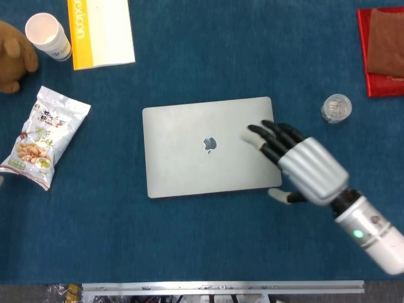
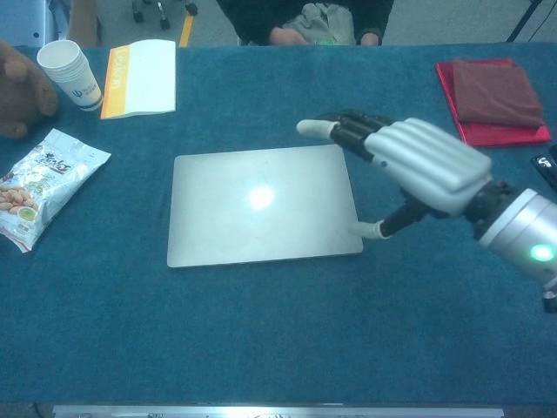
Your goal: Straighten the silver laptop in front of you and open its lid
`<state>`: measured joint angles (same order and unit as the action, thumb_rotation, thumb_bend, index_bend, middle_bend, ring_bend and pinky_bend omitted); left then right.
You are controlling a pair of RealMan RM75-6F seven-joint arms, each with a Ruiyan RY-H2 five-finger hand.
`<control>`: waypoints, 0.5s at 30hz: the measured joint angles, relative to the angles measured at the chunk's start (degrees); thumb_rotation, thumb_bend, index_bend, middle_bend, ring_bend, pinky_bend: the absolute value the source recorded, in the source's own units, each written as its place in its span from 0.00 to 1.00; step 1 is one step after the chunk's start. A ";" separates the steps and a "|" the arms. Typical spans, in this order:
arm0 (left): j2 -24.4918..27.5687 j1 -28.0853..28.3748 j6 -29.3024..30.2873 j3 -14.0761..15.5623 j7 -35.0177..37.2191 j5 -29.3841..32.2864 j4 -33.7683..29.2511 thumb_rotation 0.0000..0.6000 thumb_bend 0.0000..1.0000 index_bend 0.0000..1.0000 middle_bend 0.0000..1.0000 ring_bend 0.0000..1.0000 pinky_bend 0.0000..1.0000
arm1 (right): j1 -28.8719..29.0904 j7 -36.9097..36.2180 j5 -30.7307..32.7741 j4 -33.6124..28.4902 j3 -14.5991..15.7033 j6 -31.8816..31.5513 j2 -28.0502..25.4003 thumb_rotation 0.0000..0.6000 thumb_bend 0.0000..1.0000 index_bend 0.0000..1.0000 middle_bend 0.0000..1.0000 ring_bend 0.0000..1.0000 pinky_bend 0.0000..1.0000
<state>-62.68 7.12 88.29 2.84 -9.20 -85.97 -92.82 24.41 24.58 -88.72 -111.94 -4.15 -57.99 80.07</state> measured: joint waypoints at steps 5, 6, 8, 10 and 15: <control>0.43 -0.79 0.22 0.18 0.56 -0.95 0.10 1.00 0.11 0.00 0.01 0.00 0.00 | 2.24 5.19 3.26 1.49 -0.16 2.14 5.34 1.00 0.12 0.06 0.06 0.03 0.15; 0.49 -0.92 0.24 0.18 0.74 -1.06 0.17 1.00 0.11 0.00 0.01 0.00 0.00 | 2.60 6.17 3.82 1.92 -0.16 2.43 6.22 1.00 0.12 0.05 0.06 0.02 0.15; 0.55 -1.13 0.30 0.18 1.16 -1.28 0.28 1.00 0.11 0.00 0.00 0.00 0.00 | 3.49 8.44 5.23 3.29 -0.15 3.10 8.36 1.00 0.12 0.03 0.05 0.02 0.15; 0.61 -1.44 0.46 0.17 1.81 -1.58 0.49 1.00 0.11 0.00 0.00 0.00 0.00 | 4.24 9.95 6.54 5.13 -0.14 3.58 10.30 1.00 0.12 0.02 0.04 0.01 0.15; 0.78 -2.07 0.41 0.21 2.92 -2.12 1.36 1.00 0.11 0.00 0.00 0.00 0.00 | 5.52 11.92 9.22 9.49 0.12 4.10 14.72 1.00 0.12 0.02 0.03 0.01 0.15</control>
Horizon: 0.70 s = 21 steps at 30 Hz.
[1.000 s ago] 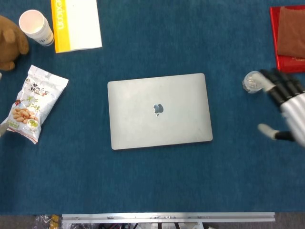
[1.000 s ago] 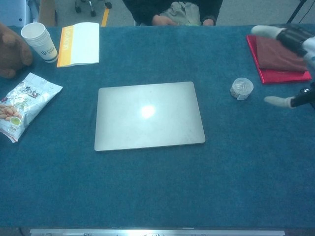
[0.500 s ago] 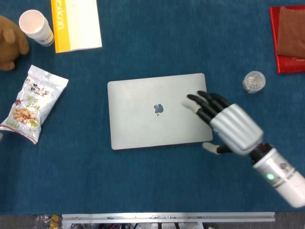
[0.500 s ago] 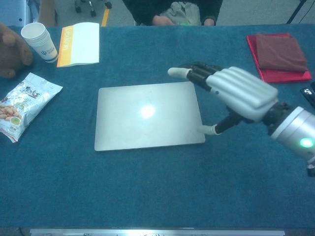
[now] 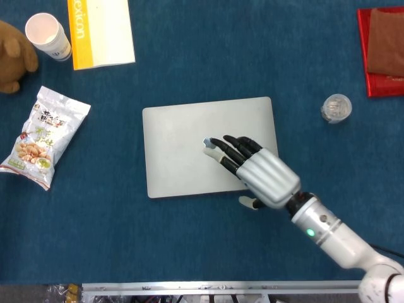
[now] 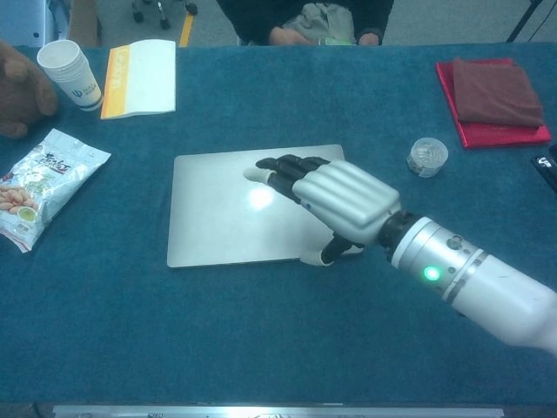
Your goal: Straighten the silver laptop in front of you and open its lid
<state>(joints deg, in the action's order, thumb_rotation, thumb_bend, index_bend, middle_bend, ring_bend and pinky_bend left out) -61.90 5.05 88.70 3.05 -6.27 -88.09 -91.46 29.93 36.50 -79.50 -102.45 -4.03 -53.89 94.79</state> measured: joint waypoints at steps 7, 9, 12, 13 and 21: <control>0.14 -0.32 -0.49 0.31 0.60 -1.46 0.78 1.00 0.11 0.00 0.00 0.00 0.00 | 1.63 1.36 2.06 6.02 0.32 0.11 5.89 1.00 0.12 0.02 0.03 0.01 0.15; 0.18 -0.45 -0.50 0.34 0.97 -1.71 1.00 1.00 0.11 0.00 0.00 0.00 0.00 | 2.07 1.59 2.38 7.49 0.26 0.07 7.31 1.00 0.12 0.02 0.03 0.01 0.15; 0.28 -0.70 -0.39 0.34 1.70 -2.03 1.49 1.00 0.11 0.00 0.00 0.00 0.00 | 2.87 1.90 2.88 9.72 0.03 0.03 9.59 1.00 0.12 0.02 0.03 0.01 0.15; 0.30 -0.78 -0.35 0.32 1.92 -2.10 1.63 1.00 0.11 0.00 0.00 0.00 0.00 | 3.18 2.05 3.02 10.56 -0.08 -0.01 10.43 1.00 0.12 0.02 0.03 0.01 0.15; 0.46 -1.31 -0.22 0.15 3.68 -2.65 2.66 1.00 0.11 0.00 0.00 0.00 0.00 | 5.09 3.03 3.88 15.66 -0.75 -0.32 15.33 1.00 0.12 0.02 0.03 0.01 0.15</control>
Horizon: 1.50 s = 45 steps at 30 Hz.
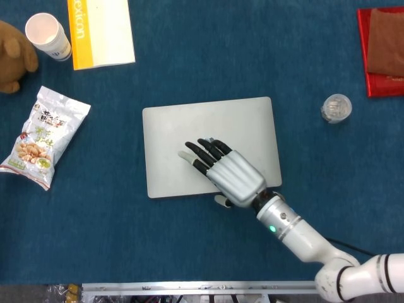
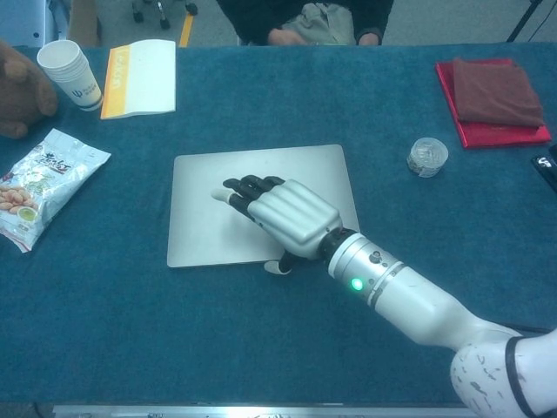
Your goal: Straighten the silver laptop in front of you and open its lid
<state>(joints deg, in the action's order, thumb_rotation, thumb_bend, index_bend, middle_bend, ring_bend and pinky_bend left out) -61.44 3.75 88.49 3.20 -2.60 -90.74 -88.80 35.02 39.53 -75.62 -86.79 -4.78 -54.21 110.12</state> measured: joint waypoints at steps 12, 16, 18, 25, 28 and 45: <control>-0.28 -0.35 -0.17 -0.22 1.89 -0.67 1.39 1.00 0.11 0.00 0.00 0.00 0.00 | 1.42 1.09 1.51 4.76 0.02 -0.47 3.49 1.00 0.12 0.01 0.03 0.01 0.15; -0.33 -0.37 -0.37 -0.40 2.45 -0.60 1.76 1.00 0.11 0.00 0.00 0.00 0.00 | 1.75 1.04 1.70 5.83 0.14 -0.65 4.20 1.00 0.12 0.01 0.03 0.01 0.15; -0.38 -0.44 -0.37 -0.47 2.67 -0.58 2.03 1.00 0.11 0.00 0.00 0.00 0.00 | 1.90 1.03 1.79 6.06 0.16 -0.75 4.39 1.00 0.13 0.01 0.03 0.01 0.15; -0.65 -0.65 -0.69 -0.63 3.43 -0.23 2.93 1.00 0.11 0.00 0.00 0.00 0.00 | 2.27 1.89 2.23 5.97 0.46 -0.85 4.47 1.00 0.31 0.00 0.03 0.01 0.15; -0.73 -0.62 -1.47 -0.73 3.56 0.39 3.42 1.00 0.11 0.00 0.00 0.00 0.00 | 2.47 2.56 2.32 5.61 0.60 -0.90 4.47 1.00 0.36 0.00 0.03 0.01 0.15; -1.67 0.69 -6.62 -0.54 3.70 2.01 7.02 1.00 0.11 0.00 0.05 0.00 0.01 | 4.81 10.73 4.47 3.56 -1.06 -2.01 4.80 1.00 0.43 0.00 0.03 0.01 0.15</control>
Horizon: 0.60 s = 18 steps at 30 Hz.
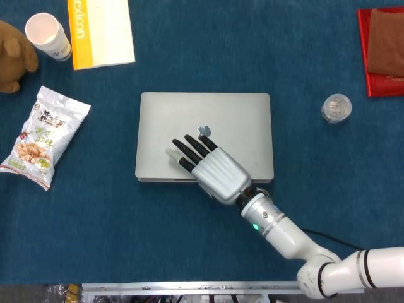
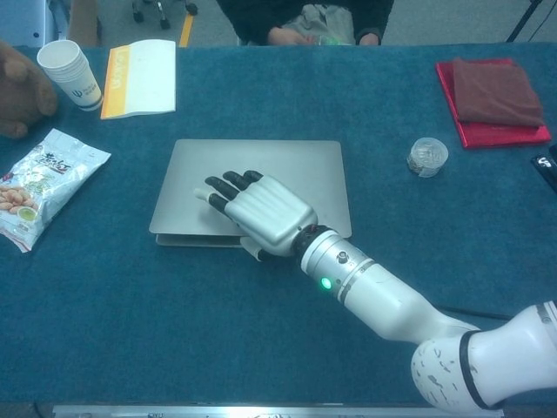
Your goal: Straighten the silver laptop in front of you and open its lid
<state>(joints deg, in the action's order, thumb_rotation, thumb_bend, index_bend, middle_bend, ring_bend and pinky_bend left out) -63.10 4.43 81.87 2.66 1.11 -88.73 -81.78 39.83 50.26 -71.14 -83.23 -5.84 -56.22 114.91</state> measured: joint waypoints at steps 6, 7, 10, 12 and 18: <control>0.07 0.07 -1.18 0.60 -0.13 0.13 0.39 1.00 0.11 0.00 0.07 0.00 0.05 | 1.10 2.70 1.31 -0.79 -1.34 -0.80 -0.30 1.00 0.43 0.00 0.03 0.01 0.15; 0.13 0.08 -1.29 0.70 -0.17 0.05 0.36 1.00 0.11 0.02 0.08 0.00 0.05 | 1.31 3.14 1.53 -0.95 -1.58 -0.95 -0.36 1.00 0.43 0.00 0.03 0.01 0.15; 0.49 0.15 -1.80 1.15 -0.58 -0.32 0.00 1.00 0.11 0.10 0.13 0.06 0.06 | 1.95 4.13 2.06 -1.41 -2.29 -1.43 -0.41 1.00 0.43 0.00 0.03 0.01 0.15; 0.79 0.26 -2.31 1.56 -0.84 -0.66 -0.37 1.00 0.11 0.16 0.17 0.10 0.10 | 2.30 4.62 2.31 -1.66 -2.56 -1.59 -0.45 1.00 0.43 0.00 0.03 0.01 0.15; 1.90 1.42 -4.86 3.40 -0.68 -3.25 -1.31 1.00 0.11 0.24 0.26 0.16 0.13 | 3.58 6.11 3.03 -2.37 -3.53 -2.23 -0.33 1.00 0.43 0.00 0.03 0.01 0.15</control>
<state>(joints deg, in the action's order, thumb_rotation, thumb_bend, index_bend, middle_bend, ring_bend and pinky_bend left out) -61.20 5.86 77.01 6.06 0.42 -91.98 -83.09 43.41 56.37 -68.11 -85.60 -9.36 -58.45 114.58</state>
